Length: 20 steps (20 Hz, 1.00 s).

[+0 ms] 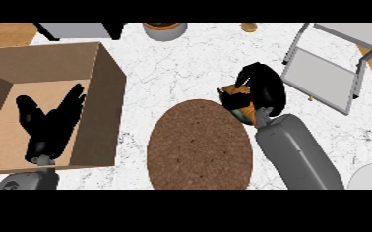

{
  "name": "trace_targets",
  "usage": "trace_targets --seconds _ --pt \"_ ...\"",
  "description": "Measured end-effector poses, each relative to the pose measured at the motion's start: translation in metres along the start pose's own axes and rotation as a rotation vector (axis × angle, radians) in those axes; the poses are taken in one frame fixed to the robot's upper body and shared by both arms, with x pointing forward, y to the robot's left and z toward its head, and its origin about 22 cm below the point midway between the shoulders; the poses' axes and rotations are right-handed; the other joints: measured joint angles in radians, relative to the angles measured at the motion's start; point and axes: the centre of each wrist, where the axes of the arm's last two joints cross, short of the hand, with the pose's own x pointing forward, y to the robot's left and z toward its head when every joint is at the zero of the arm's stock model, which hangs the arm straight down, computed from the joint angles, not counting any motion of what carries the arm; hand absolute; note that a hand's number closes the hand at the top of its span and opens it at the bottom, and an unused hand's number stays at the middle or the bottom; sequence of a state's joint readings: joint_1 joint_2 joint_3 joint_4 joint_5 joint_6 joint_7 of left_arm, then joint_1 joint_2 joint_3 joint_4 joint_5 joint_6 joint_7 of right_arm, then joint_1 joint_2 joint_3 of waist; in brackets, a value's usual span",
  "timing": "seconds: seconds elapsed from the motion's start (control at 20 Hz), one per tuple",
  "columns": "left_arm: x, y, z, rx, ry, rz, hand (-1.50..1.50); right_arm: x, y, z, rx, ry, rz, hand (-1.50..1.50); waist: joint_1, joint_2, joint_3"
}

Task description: Pick the croissant from the placemat and place it in the tiered shelf

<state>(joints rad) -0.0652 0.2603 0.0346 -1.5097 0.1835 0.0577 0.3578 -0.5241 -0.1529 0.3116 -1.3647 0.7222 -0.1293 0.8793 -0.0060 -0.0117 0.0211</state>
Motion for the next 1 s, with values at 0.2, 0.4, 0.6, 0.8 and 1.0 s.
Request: trace_targets --seconds 0.2,0.4,0.6,0.8,1.0 --pt "-0.002 0.002 0.001 0.008 0.004 -0.001 0.00 0.023 -0.046 0.005 -0.164 -0.039 -0.032 1.50 -0.007 -0.005 -0.002" --pt "-0.003 0.003 0.002 0.003 0.005 -0.003 0.00 0.049 -0.088 0.019 -0.318 -0.068 -0.053 1.50 -0.012 -0.008 -0.002" --pt "-0.003 0.003 0.000 0.013 0.002 -0.003 0.00 0.065 -0.132 0.028 -0.428 -0.081 -0.074 1.50 -0.012 -0.008 -0.002" --pt "-0.003 0.003 -0.003 0.018 0.008 -0.012 0.00 0.073 -0.172 0.036 -0.508 -0.087 -0.088 1.50 -0.013 -0.007 -0.002" --pt "-0.002 0.002 -0.006 0.010 0.011 -0.012 0.00 0.073 -0.208 0.032 -0.562 -0.053 -0.107 1.50 -0.008 -0.004 -0.001"
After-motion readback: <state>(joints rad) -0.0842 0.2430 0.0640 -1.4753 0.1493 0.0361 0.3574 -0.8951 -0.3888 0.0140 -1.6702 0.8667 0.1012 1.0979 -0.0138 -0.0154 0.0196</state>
